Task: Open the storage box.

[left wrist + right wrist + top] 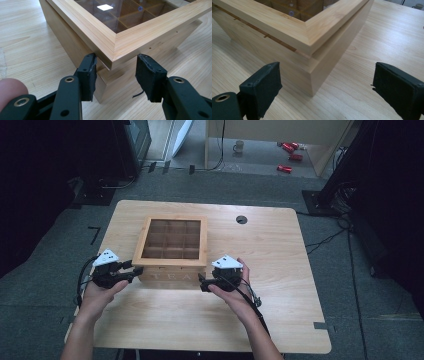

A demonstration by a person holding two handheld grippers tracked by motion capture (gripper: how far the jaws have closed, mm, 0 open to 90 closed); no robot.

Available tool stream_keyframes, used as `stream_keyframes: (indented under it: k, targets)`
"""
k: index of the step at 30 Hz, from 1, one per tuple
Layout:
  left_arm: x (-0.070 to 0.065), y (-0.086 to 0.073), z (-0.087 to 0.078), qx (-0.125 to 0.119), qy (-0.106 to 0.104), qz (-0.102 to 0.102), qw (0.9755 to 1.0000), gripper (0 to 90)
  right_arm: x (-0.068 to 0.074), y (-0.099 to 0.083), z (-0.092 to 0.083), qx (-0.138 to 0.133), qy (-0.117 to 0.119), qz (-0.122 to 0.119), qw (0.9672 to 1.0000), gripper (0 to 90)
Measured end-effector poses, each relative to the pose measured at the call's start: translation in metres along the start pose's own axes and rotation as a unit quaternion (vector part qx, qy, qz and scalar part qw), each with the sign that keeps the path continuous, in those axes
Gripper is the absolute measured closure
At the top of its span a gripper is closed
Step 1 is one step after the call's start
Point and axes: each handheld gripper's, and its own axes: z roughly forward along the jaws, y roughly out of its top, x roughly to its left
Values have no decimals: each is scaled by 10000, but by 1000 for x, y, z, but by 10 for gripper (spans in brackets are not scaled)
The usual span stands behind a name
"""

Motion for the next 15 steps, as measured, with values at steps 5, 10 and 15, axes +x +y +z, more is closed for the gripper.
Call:
stream_keyframes:
  k: [5, 10, 15]
  targets:
    - [0, 1, -1, -14, -5, -1, 10000, 521, 5, 6, 8, -83, -49, 17, 10000, 80]
    - [1, 2, -2, -40, -18, -7, 10000, 521, 7, 9, 18, -223, -240, 109, 9994, 137]
    - [1, 2, -2, -77, -56, -48, 9999, 520, 9, 12, 23, -349, -284, 135, 9989, 150]
